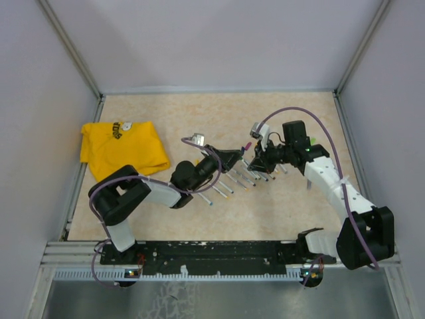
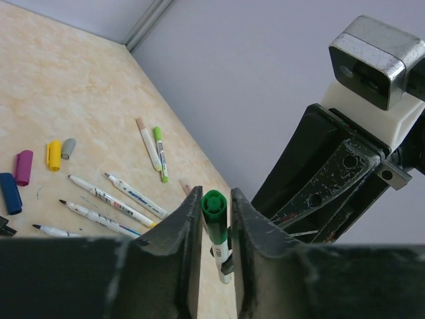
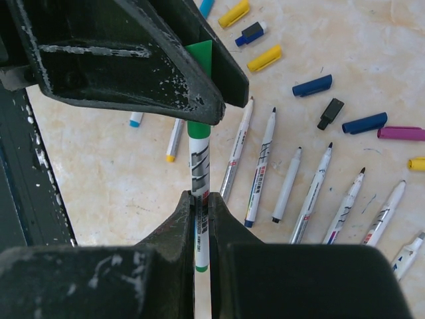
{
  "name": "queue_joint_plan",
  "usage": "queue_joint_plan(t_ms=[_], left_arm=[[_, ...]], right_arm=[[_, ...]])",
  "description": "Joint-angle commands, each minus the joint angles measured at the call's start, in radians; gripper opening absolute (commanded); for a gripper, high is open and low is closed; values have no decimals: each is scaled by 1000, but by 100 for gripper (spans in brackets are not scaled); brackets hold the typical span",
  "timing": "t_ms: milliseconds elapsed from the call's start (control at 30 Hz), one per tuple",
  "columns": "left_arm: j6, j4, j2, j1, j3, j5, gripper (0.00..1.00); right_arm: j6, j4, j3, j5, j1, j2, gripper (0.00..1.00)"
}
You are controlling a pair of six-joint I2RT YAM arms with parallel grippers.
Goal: Open the pen caps
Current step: Open the pen cap from the pen.
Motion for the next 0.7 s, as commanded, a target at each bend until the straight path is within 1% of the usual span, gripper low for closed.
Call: queue_joint_plan(t_ms=[0, 100, 133, 167, 233, 300, 333, 467, 533, 567, 600, 667], left_arm=[[-24, 13, 17, -1, 23, 62, 23], [-34, 18, 20, 0, 22, 69, 7], [-37, 19, 19, 0, 22, 70, 3], [-40, 21, 18, -1, 19, 70, 0], [-49, 27, 17, -1, 20, 72, 0], [-61, 37, 17, -1, 21, 78, 0], [-67, 43, 19, -1, 22, 79, 0], [-82, 67, 23, -1, 23, 73, 0], [-84, 74, 21, 1, 25, 70, 0], [-85, 73, 20, 3, 25, 70, 0], [-89, 74, 19, 6, 24, 68, 0], [-98, 75, 13, 22, 19, 61, 0]], right_arm=[[-9, 34, -3, -5, 10, -7, 0], [-8, 36, -3, -1, 10, -3, 0], [-5, 38, -4, 2, 10, -3, 2], [0, 42, -5, 5, 10, -2, 11], [9, 55, -12, 11, 9, -7, 30], [17, 67, -20, 11, 14, -7, 36], [23, 76, -24, 12, 18, -7, 38], [31, 94, -32, 27, 45, 9, 39], [30, 92, -30, 32, 59, 23, 36], [30, 88, -28, 32, 64, 28, 31], [29, 85, -25, 29, 69, 32, 24], [24, 74, -20, 22, 73, 34, 0]])
